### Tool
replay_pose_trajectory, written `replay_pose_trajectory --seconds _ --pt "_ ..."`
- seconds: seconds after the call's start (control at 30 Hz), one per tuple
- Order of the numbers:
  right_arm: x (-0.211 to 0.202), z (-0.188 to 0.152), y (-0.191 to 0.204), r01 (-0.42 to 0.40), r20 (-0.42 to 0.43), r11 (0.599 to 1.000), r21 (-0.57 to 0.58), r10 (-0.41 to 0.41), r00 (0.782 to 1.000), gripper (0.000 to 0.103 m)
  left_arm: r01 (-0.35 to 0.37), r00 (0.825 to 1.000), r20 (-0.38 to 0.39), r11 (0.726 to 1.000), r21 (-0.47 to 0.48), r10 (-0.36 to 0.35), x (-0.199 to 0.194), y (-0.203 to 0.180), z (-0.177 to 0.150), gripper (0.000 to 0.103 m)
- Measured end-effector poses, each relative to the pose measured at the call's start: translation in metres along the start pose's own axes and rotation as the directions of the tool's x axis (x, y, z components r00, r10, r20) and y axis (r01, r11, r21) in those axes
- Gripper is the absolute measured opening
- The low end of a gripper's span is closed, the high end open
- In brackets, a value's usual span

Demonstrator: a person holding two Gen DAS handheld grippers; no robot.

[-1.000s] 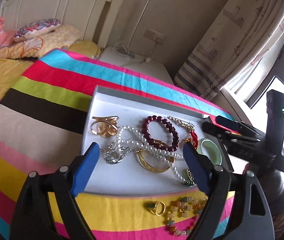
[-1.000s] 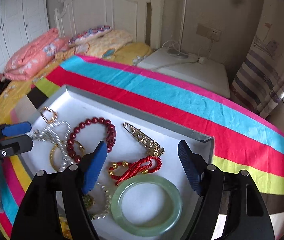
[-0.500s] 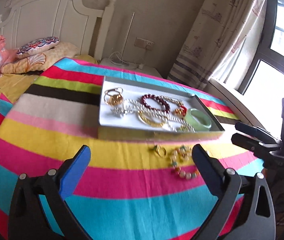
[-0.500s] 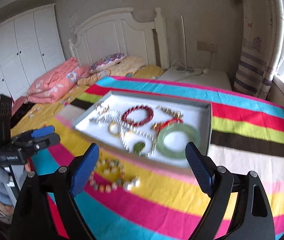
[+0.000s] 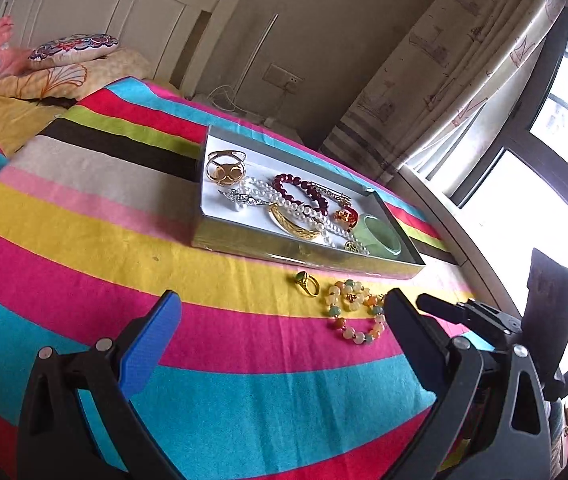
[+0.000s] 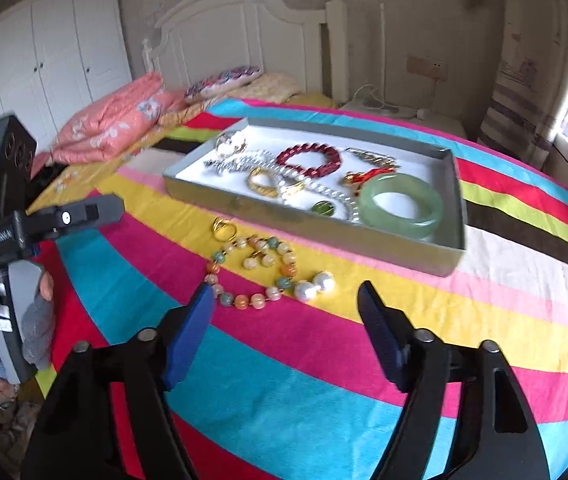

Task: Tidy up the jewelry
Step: 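Withdraw both open tools from the box toward the remaining jewelry, then grasp the multicolour bead bracelet with the right tool while the left tool grasps the green-stone gold ring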

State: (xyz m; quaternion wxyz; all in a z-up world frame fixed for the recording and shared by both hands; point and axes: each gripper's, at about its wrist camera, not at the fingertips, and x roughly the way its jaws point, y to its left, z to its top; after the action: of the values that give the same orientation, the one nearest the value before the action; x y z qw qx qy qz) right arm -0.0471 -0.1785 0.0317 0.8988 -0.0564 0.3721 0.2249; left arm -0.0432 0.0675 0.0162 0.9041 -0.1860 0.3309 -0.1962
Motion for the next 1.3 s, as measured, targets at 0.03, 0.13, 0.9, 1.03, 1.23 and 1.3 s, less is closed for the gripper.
replay_pose_trajectory --seconds 0.03,0.13,0.9,1.03,1.23,1.3 --pt "0.004 0.001 0.004 0.004 -0.007 1.000 -0.013 -0.004 1.000 0.063 0.004 1.000 0.001 1.000 0.000 -0.004 0.000 0.000 0.000 0.100" --pt "0.015 0.007 0.007 0.038 -0.029 0.999 -0.022 -0.039 0.999 0.063 0.018 1.000 0.004 1.000 0.002 -0.018 -0.002 0.000 0.000 0.100" --pt "0.042 0.008 0.046 -0.129 -0.153 0.972 -0.195 0.100 0.983 0.012 0.032 0.999 0.014 0.999 -0.013 -0.032 -0.003 0.003 -0.001 0.100" --pt "0.021 -0.002 0.046 -0.182 -0.123 0.967 -0.178 0.162 0.979 0.012 0.028 1.000 0.011 0.999 -0.018 -0.027 -0.002 0.003 -0.001 0.100" --pt "-0.011 -0.020 0.037 -0.266 -0.093 0.954 -0.139 0.255 0.962 0.012 0.018 1.000 0.004 1.000 -0.019 -0.018 0.002 0.002 0.000 0.100" --pt "-0.011 -0.024 0.034 -0.242 -0.102 0.961 -0.135 0.230 0.968 0.012 0.015 1.000 0.000 1.000 -0.019 -0.015 0.002 0.001 -0.001 0.100"
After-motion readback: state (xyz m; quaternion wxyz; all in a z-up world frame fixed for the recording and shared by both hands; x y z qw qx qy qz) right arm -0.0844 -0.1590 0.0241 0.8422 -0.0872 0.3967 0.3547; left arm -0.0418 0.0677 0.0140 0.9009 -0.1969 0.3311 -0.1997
